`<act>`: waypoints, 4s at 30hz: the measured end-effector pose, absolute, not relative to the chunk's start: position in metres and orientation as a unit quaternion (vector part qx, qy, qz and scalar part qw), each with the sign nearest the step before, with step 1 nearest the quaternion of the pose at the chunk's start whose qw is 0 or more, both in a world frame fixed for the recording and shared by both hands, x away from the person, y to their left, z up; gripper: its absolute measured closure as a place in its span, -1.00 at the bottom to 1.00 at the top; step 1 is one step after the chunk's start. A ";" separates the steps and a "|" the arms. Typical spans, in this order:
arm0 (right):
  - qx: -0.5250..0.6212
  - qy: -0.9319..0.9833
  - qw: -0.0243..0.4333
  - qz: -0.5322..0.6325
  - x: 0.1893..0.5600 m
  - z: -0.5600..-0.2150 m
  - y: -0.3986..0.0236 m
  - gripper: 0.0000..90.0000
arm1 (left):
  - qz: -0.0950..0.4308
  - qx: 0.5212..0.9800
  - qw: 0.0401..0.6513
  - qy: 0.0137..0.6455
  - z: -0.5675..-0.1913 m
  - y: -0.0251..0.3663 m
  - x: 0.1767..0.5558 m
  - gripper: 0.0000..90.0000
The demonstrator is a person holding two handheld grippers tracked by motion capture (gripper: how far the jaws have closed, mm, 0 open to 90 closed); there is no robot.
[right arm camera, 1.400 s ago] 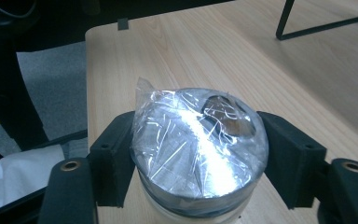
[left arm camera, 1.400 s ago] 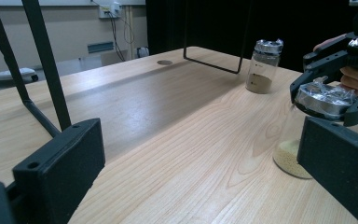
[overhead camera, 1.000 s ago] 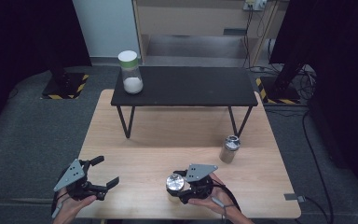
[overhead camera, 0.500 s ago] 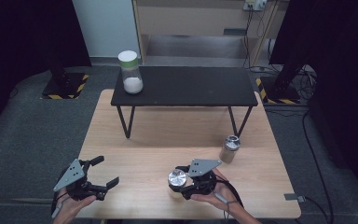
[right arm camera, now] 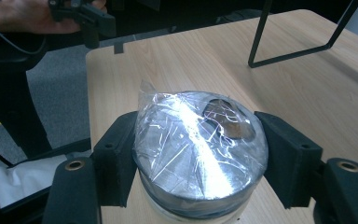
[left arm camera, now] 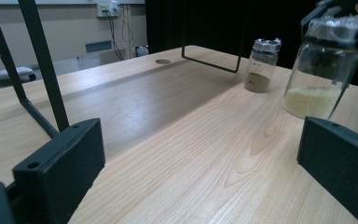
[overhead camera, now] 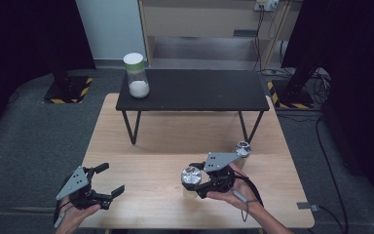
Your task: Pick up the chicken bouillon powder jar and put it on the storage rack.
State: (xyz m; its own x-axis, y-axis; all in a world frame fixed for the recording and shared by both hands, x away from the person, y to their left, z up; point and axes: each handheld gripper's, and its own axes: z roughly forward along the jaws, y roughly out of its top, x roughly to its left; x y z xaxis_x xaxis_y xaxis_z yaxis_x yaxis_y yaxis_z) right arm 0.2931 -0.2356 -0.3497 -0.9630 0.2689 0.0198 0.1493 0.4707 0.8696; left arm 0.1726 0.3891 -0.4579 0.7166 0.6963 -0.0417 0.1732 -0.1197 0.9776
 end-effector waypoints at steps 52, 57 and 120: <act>0.178 0.848 0.064 0.495 0.318 -0.222 -0.236 -0.22 | 0.218 0.716 0.589 0.305 -0.458 0.389 0.174 -1.00; 0.185 0.845 0.073 0.496 0.322 -0.208 -0.234 -0.22 | 0.218 0.717 0.588 0.304 -0.458 0.389 0.174 -1.00; 0.329 0.791 0.212 0.470 0.426 -0.167 -0.168 -0.22 | 0.218 0.719 0.586 0.302 -0.458 0.389 0.174 -1.00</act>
State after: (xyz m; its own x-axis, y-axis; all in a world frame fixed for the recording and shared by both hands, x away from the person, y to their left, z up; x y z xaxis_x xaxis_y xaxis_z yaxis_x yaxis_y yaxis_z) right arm 0.4257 -0.1684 -0.1673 -0.6935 0.7200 -0.0267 0.3215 0.3424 0.8828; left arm 0.1745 0.3893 -0.4585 0.7225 0.6901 -0.0417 0.1798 -0.1293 0.9752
